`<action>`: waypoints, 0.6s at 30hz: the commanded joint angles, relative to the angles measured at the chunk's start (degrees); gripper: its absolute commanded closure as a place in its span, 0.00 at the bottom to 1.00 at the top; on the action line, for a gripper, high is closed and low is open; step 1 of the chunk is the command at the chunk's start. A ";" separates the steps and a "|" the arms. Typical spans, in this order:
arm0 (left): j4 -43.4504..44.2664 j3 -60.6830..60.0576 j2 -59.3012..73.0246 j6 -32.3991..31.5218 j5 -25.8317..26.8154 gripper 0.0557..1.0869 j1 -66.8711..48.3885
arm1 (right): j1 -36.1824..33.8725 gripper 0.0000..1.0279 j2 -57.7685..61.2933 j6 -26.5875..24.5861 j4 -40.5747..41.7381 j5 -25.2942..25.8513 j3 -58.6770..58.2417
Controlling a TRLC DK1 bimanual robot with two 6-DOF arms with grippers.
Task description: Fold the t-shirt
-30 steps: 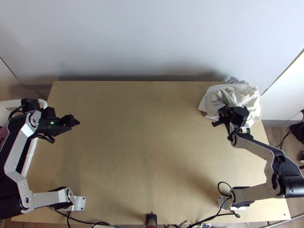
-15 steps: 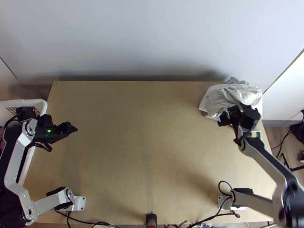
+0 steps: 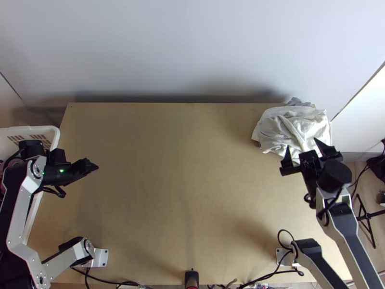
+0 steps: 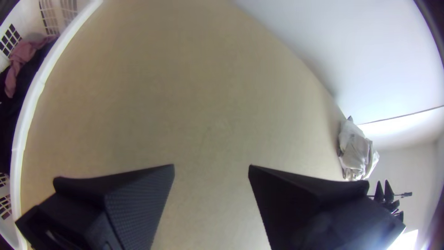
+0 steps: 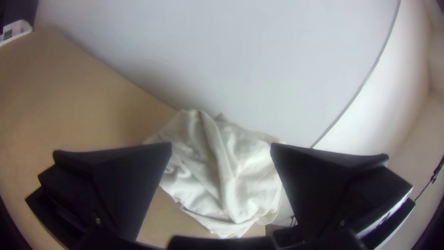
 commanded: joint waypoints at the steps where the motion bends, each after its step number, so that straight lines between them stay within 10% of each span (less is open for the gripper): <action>1: 3.71 -3.17 -4.99 -0.34 -0.15 0.23 1.12 | 2.34 0.04 -7.06 8.30 -6.71 4.07 2.13; 8: 10.92 -9.94 -14.92 -1.57 -0.33 0.23 2.35 | 0.31 0.04 -14.00 23.42 -9.43 5.48 1.78; 18: 27.71 -20.22 -34.08 -11.76 -0.41 0.09 2.88 | -5.66 0.04 -33.25 31.15 -4.16 9.61 -7.80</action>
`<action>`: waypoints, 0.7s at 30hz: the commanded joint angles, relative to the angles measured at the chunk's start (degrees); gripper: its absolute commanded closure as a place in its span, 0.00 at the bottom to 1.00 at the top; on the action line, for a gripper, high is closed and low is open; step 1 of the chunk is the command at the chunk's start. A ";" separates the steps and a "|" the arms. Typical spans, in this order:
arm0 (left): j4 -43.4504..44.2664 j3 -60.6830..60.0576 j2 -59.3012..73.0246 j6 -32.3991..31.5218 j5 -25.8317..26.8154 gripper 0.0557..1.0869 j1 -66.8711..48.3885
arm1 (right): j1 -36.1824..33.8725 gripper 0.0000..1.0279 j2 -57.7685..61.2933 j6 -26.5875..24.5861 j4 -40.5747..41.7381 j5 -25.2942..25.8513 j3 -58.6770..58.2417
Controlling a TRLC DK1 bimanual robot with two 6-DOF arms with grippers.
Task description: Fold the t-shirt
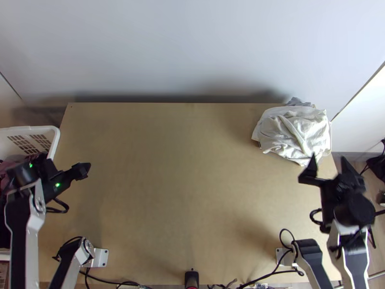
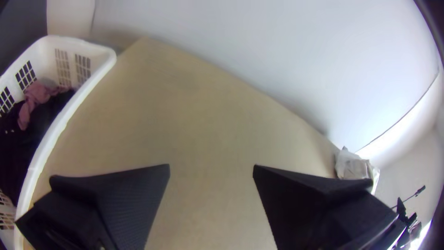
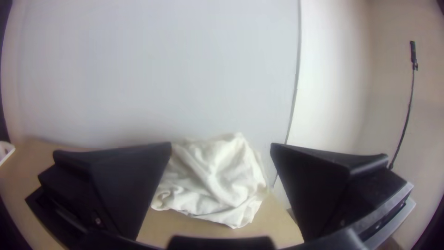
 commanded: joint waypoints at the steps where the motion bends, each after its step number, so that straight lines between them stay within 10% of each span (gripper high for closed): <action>1: 13.10 -8.69 -15.52 -8.28 -0.13 0.09 0.37 | -3.96 0.04 -13.63 5.05 3.21 2.88 -5.66; 9: 17.84 -14.31 -34.68 -14.87 -5.23 0.06 -0.07 | -6.86 0.04 -22.07 7.34 9.09 3.40 -14.89; 14: 23.73 -20.73 -40.21 -16.19 -8.66 0.05 0.02 | -3.34 0.04 -20.84 3.03 30.36 3.05 -25.62; 21: 35.07 -33.65 -47.33 -18.56 -9.36 0.05 -2.36 | 6.32 0.04 -21.45 3.12 23.16 3.40 -26.32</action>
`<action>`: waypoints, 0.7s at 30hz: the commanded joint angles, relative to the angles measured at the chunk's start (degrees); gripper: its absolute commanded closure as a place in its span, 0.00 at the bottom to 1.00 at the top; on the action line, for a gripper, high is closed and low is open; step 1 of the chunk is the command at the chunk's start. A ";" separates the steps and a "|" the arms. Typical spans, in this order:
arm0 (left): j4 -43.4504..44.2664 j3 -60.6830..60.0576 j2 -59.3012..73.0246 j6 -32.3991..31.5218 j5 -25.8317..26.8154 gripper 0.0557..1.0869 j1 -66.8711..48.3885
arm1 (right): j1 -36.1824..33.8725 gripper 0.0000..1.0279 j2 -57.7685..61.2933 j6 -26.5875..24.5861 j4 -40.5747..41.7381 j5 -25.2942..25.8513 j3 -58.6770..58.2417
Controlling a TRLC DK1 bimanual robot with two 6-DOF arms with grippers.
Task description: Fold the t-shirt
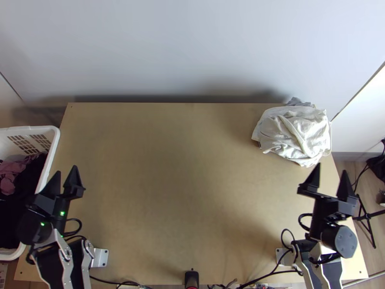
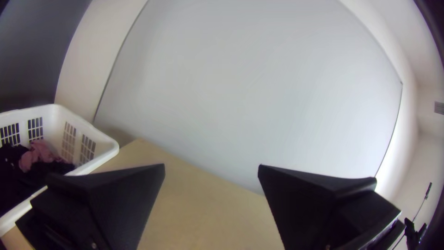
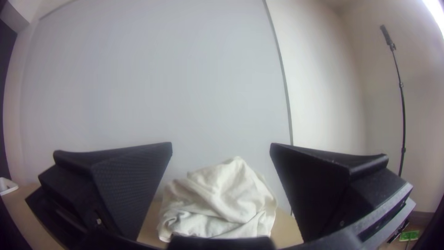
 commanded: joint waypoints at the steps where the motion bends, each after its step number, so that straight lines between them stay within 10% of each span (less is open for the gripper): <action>1: 9.15 -10.29 -6.07 -1.20 -1.47 0.05 -2.84 | 5.78 0.04 -0.97 -0.27 -2.25 0.15 -3.59; 8: 6.78 -12.58 -6.07 -0.94 -3.67 0.05 -8.29 | 14.92 0.05 -1.50 3.25 -21.94 -0.65 -3.59; 21: -1.92 -12.58 -6.07 10.22 -7.62 0.05 -16.11 | 14.92 0.05 -1.32 9.22 -26.16 -4.34 -3.76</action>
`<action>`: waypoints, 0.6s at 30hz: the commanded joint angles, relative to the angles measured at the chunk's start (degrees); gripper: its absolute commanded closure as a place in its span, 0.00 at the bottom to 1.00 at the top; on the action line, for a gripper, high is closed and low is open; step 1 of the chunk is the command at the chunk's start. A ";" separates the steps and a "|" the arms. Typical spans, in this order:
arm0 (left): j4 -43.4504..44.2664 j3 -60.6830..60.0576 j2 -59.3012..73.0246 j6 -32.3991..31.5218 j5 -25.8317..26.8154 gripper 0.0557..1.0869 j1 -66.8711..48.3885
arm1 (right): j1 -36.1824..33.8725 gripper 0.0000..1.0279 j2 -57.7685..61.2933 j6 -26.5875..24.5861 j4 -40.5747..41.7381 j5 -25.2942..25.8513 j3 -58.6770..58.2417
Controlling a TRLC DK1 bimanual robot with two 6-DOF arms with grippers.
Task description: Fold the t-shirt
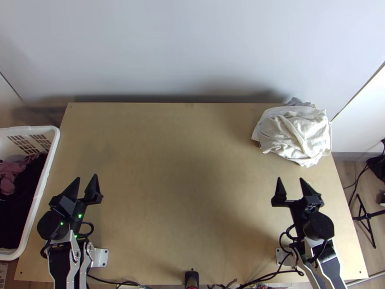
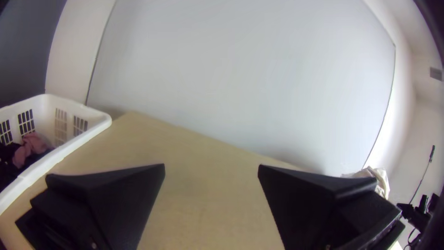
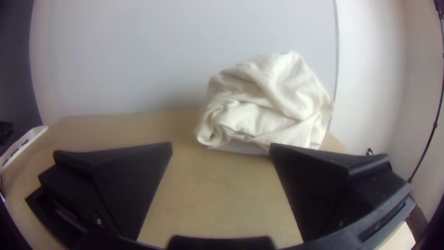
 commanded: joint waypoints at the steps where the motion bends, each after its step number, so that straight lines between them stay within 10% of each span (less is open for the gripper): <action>1: -2.03 -0.40 -0.19 3.27 -1.17 0.05 -4.51 | 1.92 0.05 -0.62 2.47 -1.79 -0.99 -0.07; 18: -2.12 -0.40 -0.19 3.01 -1.44 0.05 -4.51 | 0.77 0.04 -0.62 2.65 -1.87 -0.90 -0.07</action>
